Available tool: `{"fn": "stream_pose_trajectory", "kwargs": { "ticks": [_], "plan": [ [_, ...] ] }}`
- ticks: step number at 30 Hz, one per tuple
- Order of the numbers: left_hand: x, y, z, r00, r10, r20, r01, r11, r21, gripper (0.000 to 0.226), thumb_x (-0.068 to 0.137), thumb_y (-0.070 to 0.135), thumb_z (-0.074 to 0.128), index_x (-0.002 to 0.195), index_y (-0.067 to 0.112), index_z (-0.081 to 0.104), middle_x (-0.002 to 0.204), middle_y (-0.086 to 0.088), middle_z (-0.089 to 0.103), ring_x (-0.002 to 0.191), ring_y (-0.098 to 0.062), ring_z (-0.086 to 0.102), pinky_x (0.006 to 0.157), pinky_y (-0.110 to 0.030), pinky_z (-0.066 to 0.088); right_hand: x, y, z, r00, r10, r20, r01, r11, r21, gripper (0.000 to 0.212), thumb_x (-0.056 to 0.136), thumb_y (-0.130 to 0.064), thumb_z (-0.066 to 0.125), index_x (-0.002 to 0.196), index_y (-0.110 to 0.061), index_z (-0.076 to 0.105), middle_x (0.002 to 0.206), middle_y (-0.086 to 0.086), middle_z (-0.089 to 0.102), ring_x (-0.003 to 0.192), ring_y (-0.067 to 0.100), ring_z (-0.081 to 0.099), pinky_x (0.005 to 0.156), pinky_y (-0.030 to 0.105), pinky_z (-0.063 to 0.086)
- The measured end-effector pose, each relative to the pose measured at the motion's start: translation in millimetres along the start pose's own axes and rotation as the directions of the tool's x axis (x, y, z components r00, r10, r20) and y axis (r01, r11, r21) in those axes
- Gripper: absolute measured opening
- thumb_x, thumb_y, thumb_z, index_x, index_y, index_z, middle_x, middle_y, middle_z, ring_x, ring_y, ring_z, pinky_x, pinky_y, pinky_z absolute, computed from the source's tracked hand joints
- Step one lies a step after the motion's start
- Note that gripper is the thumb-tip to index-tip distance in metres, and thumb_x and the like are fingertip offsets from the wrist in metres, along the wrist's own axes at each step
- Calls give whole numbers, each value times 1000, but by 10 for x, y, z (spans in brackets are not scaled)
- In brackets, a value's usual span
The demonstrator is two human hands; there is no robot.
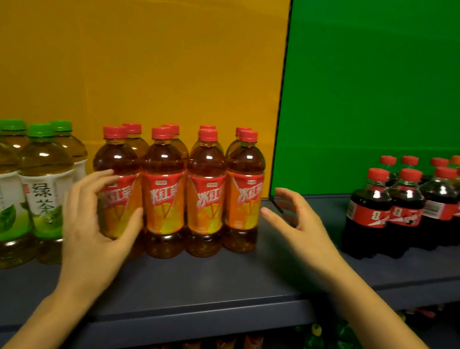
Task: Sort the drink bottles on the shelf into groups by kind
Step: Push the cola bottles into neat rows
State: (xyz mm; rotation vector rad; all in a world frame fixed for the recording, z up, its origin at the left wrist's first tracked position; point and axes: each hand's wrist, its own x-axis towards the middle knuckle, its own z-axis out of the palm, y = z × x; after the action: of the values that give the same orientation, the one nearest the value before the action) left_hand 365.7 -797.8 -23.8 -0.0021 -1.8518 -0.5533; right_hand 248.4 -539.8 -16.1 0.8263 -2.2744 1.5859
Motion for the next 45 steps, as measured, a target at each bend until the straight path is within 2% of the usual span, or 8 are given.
{"fn": "stream_pose_trajectory", "kwargs": {
  "ticks": [3, 6, 14, 21, 27, 30, 34, 45],
  "plan": [
    [12, 371, 145, 995, 102, 15, -99, 989, -110, 31, 81, 30, 55, 105, 11, 55, 105, 17, 50, 99, -6, 49, 89, -18, 39, -105, 36, -390, 992, -96, -76, 89, 991, -96, 35, 86, -26, 62, 119, -21, 53, 123, -5, 55, 112, 8, 52, 97, 29, 43],
    [-16, 789, 443, 984, 116, 134, -83, 970, -228, 21, 81, 32, 55, 98, 20, 56, 94, 10, 57, 89, -3, 55, 77, -15, 43, -152, 198, -799, 971, -157, -183, 130, 980, -153, 24, 85, -15, 63, 107, -22, 56, 110, -4, 61, 104, 9, 57, 92, 28, 46],
    [-263, 1575, 1662, 904, 70, 423, 58, 957, -283, 46, 71, 51, 62, 108, 27, 50, 103, 16, 55, 93, -3, 55, 77, -20, 47, -223, 857, -1764, 909, -157, -385, 59, 966, -254, 31, 81, -11, 66, 105, -20, 50, 102, -6, 51, 94, 0, 52, 77, 8, 39],
    [-403, 2068, 2405, 754, -158, 638, 304, 944, -125, 95, 63, 52, 76, 137, 27, 21, 128, 16, 40, 111, -4, 45, 94, -23, 42, -136, 1325, -2082, 985, -39, -166, -7, 964, -265, 61, 78, -25, 71, 128, -18, 38, 120, -10, 42, 110, 3, 42, 92, 19, 34],
    [-438, 2253, 2700, 810, -236, 537, 321, 944, -69, 87, 61, 45, 81, 129, 26, 30, 126, 14, 49, 115, -5, 47, 91, -18, 37, -63, 1464, -2154, 1000, 11, 28, -7, 991, -137, 70, 77, -30, 72, 134, -24, 32, 111, -27, 43, 107, 2, 48, 96, 25, 42],
    [-423, 2248, 2764, 827, -261, 497, 336, 940, -66, 74, 64, 36, 81, 121, 26, 36, 120, 11, 54, 112, -7, 51, 88, -20, 38, -8, 1489, -2146, 995, 10, 103, 0, 996, -91, 72, 76, -32, 72, 133, -30, 28, 119, -21, 44, 112, 3, 48, 100, 27, 41],
    [-384, 2208, 2750, 781, -307, 544, 441, 887, -133, 72, 64, 25, 83, 122, 26, 39, 111, 14, 57, 109, -9, 57, 96, -32, 47, 78, 1518, -2103, 992, 9, 126, 1, 997, -78, 84, 73, -36, 74, 139, -23, 24, 121, -19, 45, 119, 4, 46, 104, 31, 39],
    [-149, 1907, 2763, 727, -321, 607, 530, 825, -198, 77, 61, 13, 84, 124, 26, 41, 118, 10, 59, 109, -2, 56, 94, -28, 49, 463, 1604, -1848, 982, 34, 185, -45, 998, 54, 73, 76, -21, 74, 131, -17, 25, 137, 3, 46, 126, 16, 45, 106, 33, 37]
  ]
}}
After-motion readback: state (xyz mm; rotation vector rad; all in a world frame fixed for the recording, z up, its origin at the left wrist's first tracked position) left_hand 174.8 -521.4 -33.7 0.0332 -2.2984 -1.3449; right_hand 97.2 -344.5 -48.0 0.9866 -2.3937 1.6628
